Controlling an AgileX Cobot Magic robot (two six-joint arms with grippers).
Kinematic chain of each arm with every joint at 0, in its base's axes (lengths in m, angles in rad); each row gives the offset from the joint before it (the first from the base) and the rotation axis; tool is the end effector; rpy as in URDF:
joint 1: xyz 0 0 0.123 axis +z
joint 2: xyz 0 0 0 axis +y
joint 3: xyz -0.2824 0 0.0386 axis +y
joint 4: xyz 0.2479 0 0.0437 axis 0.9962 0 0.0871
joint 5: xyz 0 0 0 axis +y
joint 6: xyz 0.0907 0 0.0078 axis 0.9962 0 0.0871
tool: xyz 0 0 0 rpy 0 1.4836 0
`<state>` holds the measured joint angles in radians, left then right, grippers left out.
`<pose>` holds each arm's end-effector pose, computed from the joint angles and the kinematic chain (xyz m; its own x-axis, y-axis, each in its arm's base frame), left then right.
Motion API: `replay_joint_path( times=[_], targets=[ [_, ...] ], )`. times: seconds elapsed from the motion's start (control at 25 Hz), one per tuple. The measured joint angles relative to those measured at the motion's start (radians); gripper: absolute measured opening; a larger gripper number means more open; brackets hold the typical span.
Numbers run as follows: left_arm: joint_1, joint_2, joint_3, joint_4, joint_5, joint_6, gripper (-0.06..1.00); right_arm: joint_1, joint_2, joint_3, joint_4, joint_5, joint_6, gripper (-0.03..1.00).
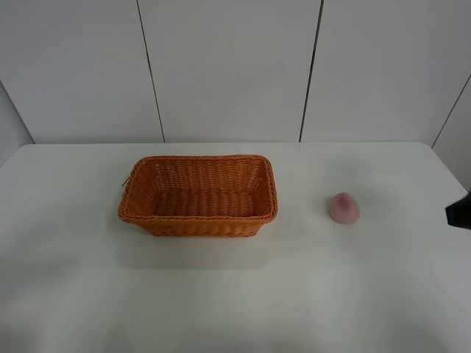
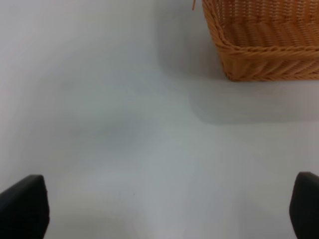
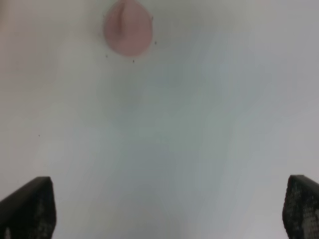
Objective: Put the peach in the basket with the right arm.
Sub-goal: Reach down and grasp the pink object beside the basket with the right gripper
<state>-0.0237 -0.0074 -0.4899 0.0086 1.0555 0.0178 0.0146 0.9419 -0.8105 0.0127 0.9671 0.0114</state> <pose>-0.0046 0.0008 0.2748 -0.4532 0.0328 -0.8908 0.0270 0.9994 0.0230 0.1648 0.0034 0.3077 -0.8476 0.0062 -0.5305 -0.0044 0.9998 0.0187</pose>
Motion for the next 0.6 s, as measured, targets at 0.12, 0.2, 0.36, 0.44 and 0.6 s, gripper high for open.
replay_joint_path(
  times=[0.12, 0.2, 0.36, 0.44, 0.6],
  targets=[
    [0.0, 0.0, 0.0, 0.0, 0.0, 0.0, 0.99, 0.0, 0.256, -0.118, 0.004, -0.03, 0.001, 0.7],
    [0.0, 0.0, 0.0, 0.0, 0.0, 0.0, 0.99, 0.0, 0.415, -0.204, 0.005, -0.044, 0.003, 0.7],
    [0.0, 0.0, 0.0, 0.0, 0.0, 0.0, 0.99, 0.0, 0.686, -0.394, 0.006, -0.048, 0.003, 0.7],
    [0.0, 0.0, 0.0, 0.0, 0.0, 0.0, 0.99, 0.0, 0.788, -0.479, 0.006, -0.048, 0.003, 0.7],
    [0.0, 0.0, 0.0, 0.0, 0.0, 0.0, 0.99, 0.019, 0.919, -0.572, 0.007, -0.049, 0.004, 0.7]
  ],
)
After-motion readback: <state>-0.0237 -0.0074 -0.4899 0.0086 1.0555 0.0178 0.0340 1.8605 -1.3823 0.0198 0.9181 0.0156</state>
